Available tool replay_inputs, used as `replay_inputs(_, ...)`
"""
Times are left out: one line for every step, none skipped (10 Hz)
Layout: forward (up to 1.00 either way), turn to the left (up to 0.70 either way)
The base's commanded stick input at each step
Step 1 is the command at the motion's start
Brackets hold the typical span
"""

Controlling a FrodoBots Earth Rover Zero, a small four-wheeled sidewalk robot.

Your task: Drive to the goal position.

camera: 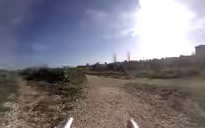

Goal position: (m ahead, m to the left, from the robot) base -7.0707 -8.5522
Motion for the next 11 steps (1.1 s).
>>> replay_inputs(0.5,0.0)
replay_inputs(0.5,0.0)
replay_inputs(0.5,0.0)
replay_inputs(0.5,0.0)
replay_inputs(0.5,0.0)
replay_inputs(0.5,0.0)
replay_inputs(0.5,0.0)
replay_inputs(0.5,0.0)
replay_inputs(0.5,0.0)
replay_inputs(0.5,0.0)
replay_inputs(0.5,0.0)
